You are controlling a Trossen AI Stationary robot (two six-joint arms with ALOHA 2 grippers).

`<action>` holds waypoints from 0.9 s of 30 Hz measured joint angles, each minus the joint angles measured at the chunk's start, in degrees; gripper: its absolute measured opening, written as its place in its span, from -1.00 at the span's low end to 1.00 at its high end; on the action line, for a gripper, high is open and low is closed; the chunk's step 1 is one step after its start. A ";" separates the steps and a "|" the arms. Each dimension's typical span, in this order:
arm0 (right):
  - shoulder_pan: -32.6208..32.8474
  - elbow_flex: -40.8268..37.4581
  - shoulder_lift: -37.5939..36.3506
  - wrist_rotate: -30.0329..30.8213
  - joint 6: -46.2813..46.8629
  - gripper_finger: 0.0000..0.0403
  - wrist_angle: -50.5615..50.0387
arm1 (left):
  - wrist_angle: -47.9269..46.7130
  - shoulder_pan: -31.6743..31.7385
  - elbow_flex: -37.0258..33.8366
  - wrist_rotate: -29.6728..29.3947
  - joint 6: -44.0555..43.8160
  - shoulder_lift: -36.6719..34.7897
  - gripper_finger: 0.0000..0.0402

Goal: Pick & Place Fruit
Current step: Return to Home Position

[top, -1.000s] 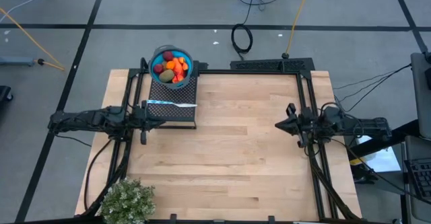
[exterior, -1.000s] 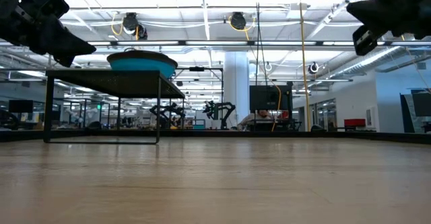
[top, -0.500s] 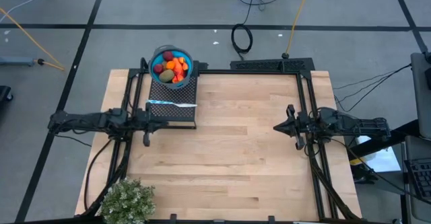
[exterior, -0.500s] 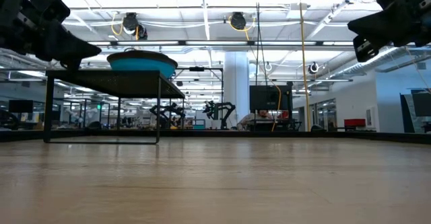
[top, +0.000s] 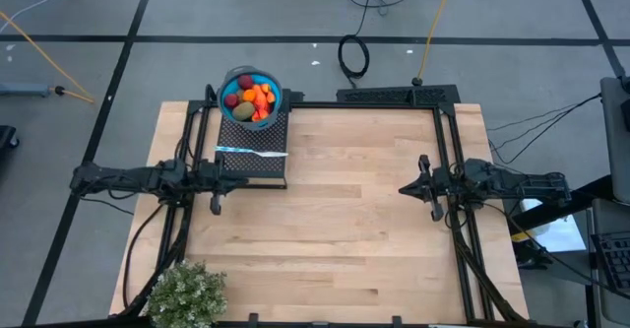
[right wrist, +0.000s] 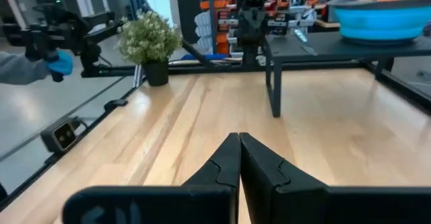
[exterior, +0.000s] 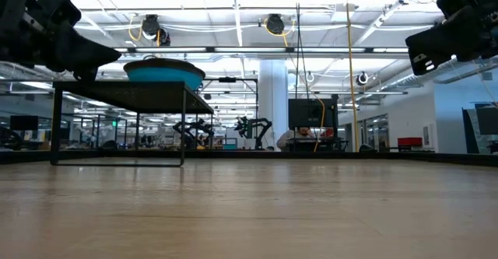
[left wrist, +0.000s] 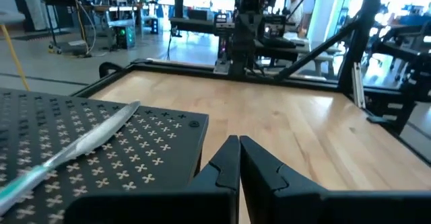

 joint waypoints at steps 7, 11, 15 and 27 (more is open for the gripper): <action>0.00 0.00 0.02 -0.65 3.24 -1.00 0.49 | 2.66 0.00 -1.53 -1.37 -5.62 0.20 -0.93; -0.02 0.00 0.02 -0.61 3.80 -1.00 0.58 | 2.56 0.00 -1.56 -1.49 -3.78 0.22 -0.93; 0.00 0.00 0.02 -0.58 3.23 -1.00 0.58 | 3.17 0.01 -1.63 -1.54 1.79 0.28 -0.93; 0.00 0.00 0.02 -0.50 3.20 -1.00 0.58 | 3.93 0.00 -1.69 -1.59 3.23 0.28 -0.93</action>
